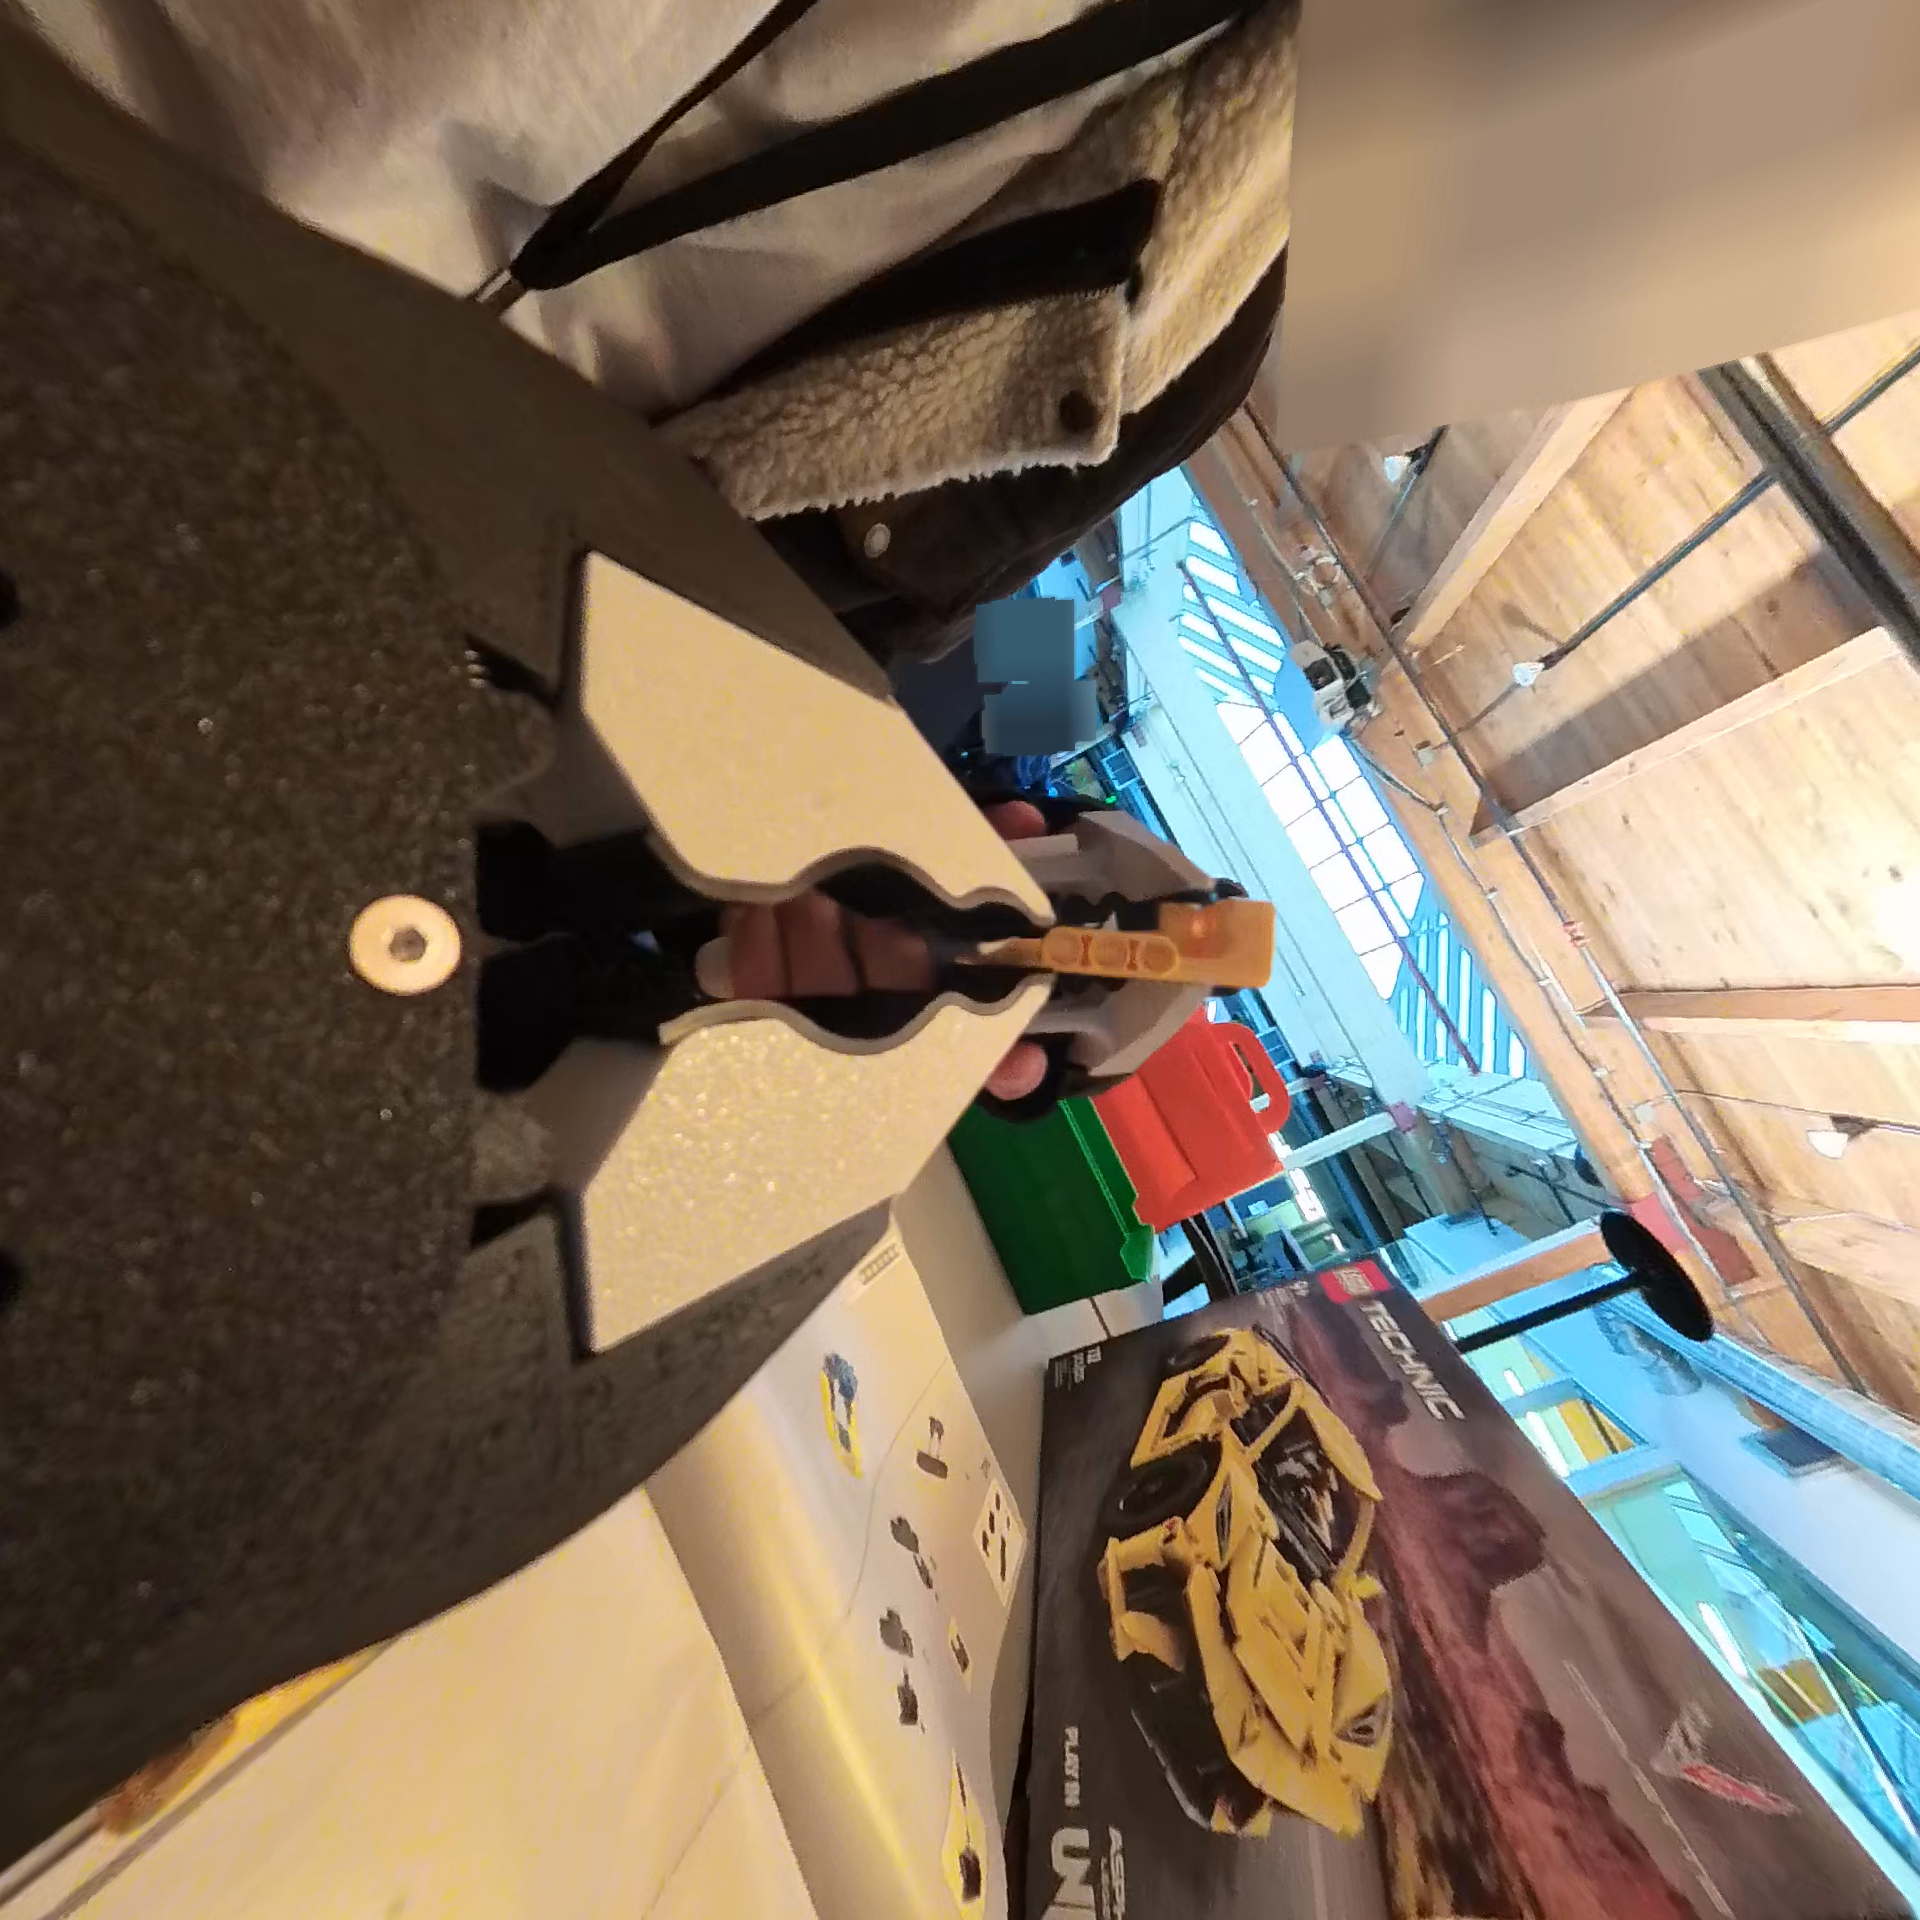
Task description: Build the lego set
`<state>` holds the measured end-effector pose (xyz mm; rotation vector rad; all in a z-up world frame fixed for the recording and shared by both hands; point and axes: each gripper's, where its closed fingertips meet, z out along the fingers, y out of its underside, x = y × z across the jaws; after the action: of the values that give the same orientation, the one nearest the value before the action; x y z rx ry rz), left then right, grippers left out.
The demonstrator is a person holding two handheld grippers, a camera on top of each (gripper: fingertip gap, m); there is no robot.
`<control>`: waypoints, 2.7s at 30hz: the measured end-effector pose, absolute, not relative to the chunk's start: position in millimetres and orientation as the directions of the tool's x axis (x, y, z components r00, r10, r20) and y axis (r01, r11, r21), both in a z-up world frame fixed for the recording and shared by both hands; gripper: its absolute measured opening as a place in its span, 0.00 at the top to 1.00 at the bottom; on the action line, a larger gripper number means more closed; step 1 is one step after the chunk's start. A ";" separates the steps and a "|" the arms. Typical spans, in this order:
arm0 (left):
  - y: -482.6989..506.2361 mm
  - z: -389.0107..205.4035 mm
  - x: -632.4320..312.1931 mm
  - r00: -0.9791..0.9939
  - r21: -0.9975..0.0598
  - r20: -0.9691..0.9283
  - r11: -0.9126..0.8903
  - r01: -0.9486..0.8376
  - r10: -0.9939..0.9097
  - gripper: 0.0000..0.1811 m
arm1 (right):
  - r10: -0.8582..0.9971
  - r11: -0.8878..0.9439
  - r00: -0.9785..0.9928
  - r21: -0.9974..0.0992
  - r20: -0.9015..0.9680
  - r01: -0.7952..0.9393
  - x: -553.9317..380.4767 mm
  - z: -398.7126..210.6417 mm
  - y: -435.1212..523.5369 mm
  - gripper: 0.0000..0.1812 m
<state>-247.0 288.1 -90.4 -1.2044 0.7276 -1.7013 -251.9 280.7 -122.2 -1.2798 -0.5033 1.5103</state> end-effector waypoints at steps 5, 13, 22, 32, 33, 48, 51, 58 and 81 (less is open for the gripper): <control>285.0 -88.9 -247.9 -0.140 -0.842 0.400 -0.424 0.333 -0.906 0.93 | 0.886 -0.368 0.123 -0.840 -0.446 -0.398 -262.2 -126.8 278.0 0.98; 278.9 -90.5 -246.2 -0.179 -0.836 0.400 -0.438 0.330 -0.899 0.93 | 0.896 -0.369 0.111 -0.861 -0.429 -0.349 -275.2 -130.5 271.1 0.98; 278.6 -89.9 -253.7 -0.312 -0.766 0.492 -0.574 0.290 -0.813 0.93 | 0.909 -0.324 0.155 -0.890 -0.387 -0.319 -275.1 -130.6 271.1 0.93; 272.2 -109.4 -249.4 -0.216 -0.925 0.318 -0.352 0.144 -0.923 0.94 | 0.885 -0.414 0.089 -0.860 -0.457 -0.299 -256.3 -124.3 269.4 0.86; 270.5 -111.9 -248.1 -0.212 -0.933 0.303 -0.334 0.130 -0.929 0.94 | 0.884 -0.417 0.082 -0.855 -0.460 -0.310 -257.3 -122.4 269.1 0.86; 277.9 -102.6 -246.2 -0.223 -0.850 0.416 -0.464 0.249 -0.881 0.94 | 0.873 -0.373 0.120 -0.806 -0.473 -0.459 -256.6 -113.6 279.5 0.92; 280.4 -103.1 -244.9 -0.230 -0.824 0.445 -0.497 0.273 -0.865 0.93 | 0.866 -0.366 0.137 -0.797 -0.480 -0.480 -255.9 -114.0 282.1 0.92; 282.4 -99.7 -244.1 -0.243 -0.783 0.485 -0.541 0.307 -0.840 0.90 | 0.871 -0.350 0.150 -0.805 -0.468 -0.479 -256.2 -113.1 281.5 0.92; 278.3 -90.4 -248.6 -0.309 -0.735 0.528 -0.608 0.300 -0.791 0.94 | 0.881 -0.342 0.087 -0.751 -0.466 -0.564 -266.7 -105.0 277.0 0.91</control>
<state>-248.6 278.3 -90.4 -1.2069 0.6783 -1.9762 -266.7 277.0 -105.0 -1.1601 -0.3816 1.5529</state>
